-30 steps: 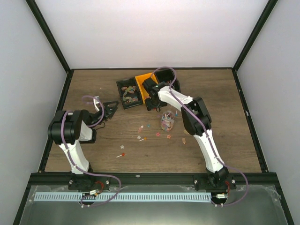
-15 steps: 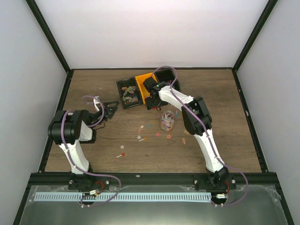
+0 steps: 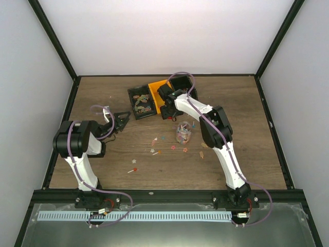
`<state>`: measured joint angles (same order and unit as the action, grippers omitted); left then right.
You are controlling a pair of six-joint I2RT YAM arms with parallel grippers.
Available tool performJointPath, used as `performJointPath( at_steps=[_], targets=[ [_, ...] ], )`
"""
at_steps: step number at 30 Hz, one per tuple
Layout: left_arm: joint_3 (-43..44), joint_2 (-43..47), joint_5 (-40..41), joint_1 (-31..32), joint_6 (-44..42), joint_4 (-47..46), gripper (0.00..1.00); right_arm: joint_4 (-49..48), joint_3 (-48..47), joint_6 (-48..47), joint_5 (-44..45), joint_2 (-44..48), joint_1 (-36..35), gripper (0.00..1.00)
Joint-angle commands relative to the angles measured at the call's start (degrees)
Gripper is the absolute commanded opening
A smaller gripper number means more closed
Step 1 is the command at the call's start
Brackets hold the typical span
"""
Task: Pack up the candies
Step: Pick up the box lid from the center of the board.
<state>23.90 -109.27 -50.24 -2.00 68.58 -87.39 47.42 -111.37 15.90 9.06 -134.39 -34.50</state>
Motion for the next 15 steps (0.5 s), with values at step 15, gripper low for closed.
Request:
performJointPath(
  at_steps=[15],
  targets=[
    [0.18, -0.52, -0.29, -0.3, -0.81, -14.21, 1.0, -0.48, 4.51, 1.49, -0.1, 9.39, 0.4, 0.61]
  ],
)
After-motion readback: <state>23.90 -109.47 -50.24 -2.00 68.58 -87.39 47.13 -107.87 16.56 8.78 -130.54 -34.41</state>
